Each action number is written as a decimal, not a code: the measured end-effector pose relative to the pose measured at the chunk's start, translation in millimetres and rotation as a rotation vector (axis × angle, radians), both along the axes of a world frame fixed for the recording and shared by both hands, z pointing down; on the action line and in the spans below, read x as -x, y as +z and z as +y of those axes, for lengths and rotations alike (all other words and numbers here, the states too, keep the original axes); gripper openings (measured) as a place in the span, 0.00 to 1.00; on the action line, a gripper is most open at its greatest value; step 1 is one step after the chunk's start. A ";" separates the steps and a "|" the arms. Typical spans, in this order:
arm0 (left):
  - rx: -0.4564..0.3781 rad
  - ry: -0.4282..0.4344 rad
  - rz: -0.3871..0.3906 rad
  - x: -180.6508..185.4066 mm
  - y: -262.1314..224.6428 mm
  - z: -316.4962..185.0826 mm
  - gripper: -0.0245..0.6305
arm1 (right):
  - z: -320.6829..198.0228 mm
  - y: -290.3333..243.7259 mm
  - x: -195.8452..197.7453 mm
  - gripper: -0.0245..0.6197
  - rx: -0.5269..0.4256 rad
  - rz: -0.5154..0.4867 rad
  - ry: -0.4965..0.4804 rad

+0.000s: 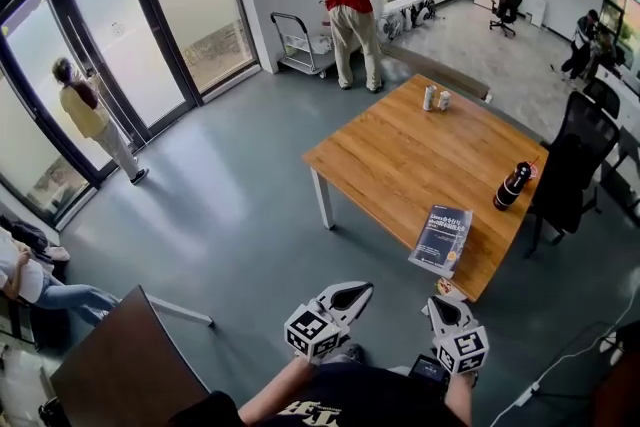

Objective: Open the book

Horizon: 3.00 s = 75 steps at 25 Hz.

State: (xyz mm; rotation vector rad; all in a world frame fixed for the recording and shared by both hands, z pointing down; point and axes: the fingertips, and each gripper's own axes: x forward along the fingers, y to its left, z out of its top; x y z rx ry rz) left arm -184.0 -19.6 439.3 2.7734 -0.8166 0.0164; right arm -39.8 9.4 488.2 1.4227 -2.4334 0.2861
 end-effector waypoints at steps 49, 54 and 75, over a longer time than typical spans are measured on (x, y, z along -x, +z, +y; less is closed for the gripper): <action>0.085 0.082 -0.110 -236.8 40.8 -126.4 0.05 | -125.4 28.1 -236.2 0.02 0.024 -0.028 0.020; 0.140 0.148 -0.126 -256.5 56.7 -124.2 0.05 | -122.3 32.2 -245.1 0.02 0.032 -0.027 0.024; 0.264 0.365 -0.358 -333.1 176.9 -150.0 0.28 | -84.0 50.5 -285.4 0.02 0.064 -0.001 0.194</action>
